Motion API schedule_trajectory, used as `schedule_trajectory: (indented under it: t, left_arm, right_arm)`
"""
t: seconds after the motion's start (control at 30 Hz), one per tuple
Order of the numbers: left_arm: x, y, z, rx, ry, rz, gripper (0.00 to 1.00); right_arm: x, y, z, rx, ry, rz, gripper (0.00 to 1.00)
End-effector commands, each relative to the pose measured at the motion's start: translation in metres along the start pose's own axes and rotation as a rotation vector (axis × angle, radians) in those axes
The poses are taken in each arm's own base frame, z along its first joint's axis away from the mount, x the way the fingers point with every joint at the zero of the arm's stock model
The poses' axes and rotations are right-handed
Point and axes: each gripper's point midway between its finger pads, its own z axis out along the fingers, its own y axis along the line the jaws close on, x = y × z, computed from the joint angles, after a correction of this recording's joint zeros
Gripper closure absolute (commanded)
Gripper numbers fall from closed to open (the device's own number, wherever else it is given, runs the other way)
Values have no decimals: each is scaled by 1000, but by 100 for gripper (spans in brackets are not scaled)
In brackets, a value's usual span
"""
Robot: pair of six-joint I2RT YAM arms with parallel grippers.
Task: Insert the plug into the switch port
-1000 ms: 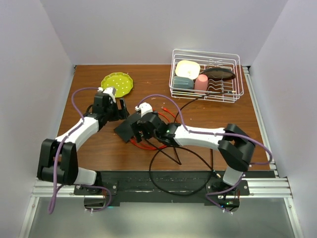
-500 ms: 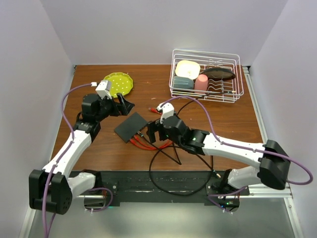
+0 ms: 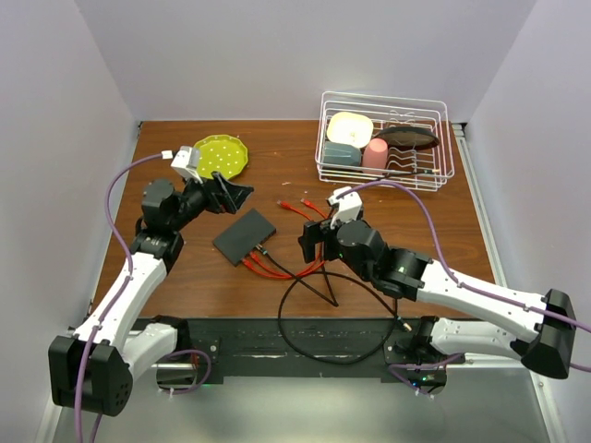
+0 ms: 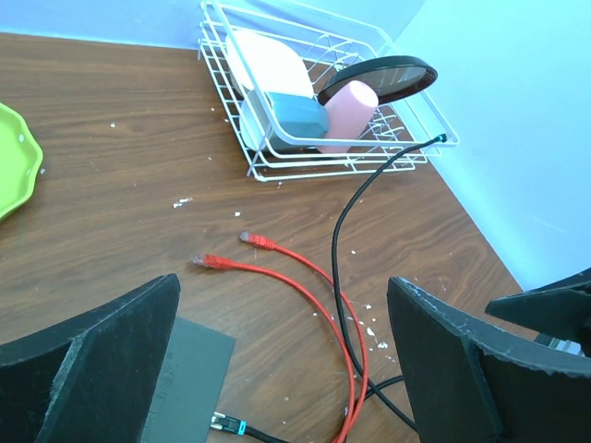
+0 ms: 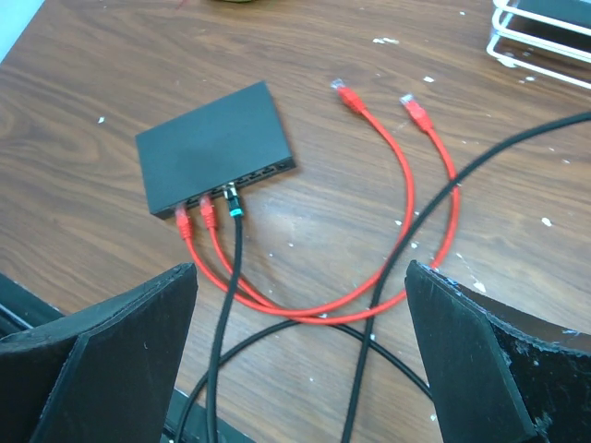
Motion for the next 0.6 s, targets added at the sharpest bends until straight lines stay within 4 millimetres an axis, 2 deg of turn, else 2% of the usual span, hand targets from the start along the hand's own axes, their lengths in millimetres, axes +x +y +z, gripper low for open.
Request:
schedule_trajectory:
  t: [0.0,0.2,0.33,0.57]
  left_arm:
    - [-11,-8,3,25,-24,-13,0]
    - [-15,-7,4,14,-19,-9,0]
    - [-8,-2,1,-11,6,6,0]
    - [-8,1,-2,-35,21,32,0]
  right_arm:
    - [-3,-17,-8,78,-28,22,1]
    - [0,-35,-14,176,-12,41,1]
    - [5,-65,-25,329,-19,80,1]
    - [21,-96,-40,479,-30,175,6]
